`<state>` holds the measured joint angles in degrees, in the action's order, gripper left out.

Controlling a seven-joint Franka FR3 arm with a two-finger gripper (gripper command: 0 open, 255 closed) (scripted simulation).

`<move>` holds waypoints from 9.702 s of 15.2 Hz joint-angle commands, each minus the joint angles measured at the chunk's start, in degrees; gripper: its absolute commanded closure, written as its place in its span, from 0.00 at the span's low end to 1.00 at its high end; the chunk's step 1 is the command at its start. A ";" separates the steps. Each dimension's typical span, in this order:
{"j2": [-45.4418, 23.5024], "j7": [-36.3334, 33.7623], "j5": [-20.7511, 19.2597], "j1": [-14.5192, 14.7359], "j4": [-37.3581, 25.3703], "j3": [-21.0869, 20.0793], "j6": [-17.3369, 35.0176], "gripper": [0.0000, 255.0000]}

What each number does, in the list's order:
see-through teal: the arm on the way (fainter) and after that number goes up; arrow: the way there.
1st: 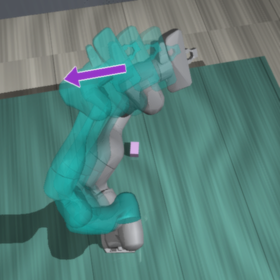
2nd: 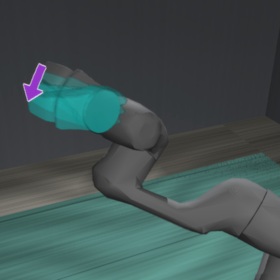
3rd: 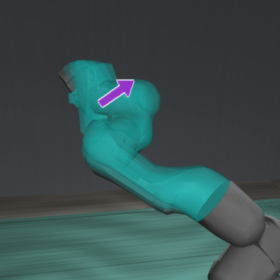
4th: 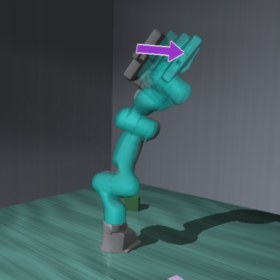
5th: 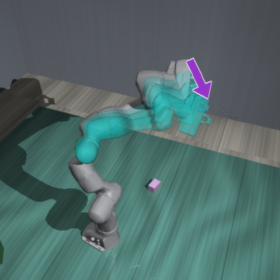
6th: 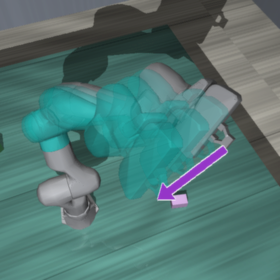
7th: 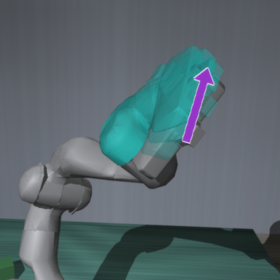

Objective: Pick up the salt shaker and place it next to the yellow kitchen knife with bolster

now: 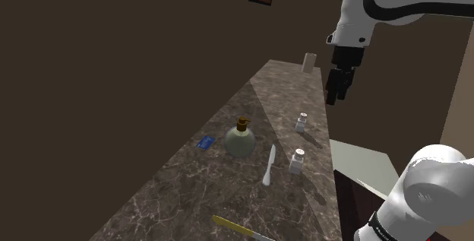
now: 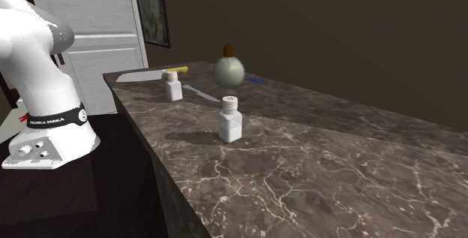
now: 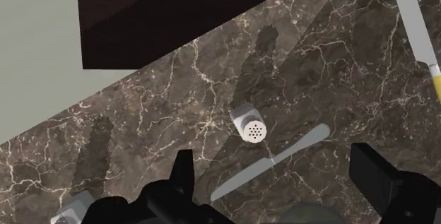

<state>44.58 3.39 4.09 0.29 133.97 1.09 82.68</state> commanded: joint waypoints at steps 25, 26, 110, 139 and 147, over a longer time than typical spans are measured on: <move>-45.03 12.68 -12.12 -5.92 -13.61 9.54 25.83 0.00; -47.17 13.09 -12.31 -6.20 -15.03 9.82 26.39 0.00; -14.27 -7.09 -6.69 3.78 3.05 -4.09 8.28 1.00; -7.90 -46.05 24.03 20.69 0.83 -37.34 5.42 1.00; -11.04 -49.33 26.73 20.93 1.80 -43.07 11.09 1.00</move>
<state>33.60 -46.07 30.56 21.16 134.97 -41.62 92.86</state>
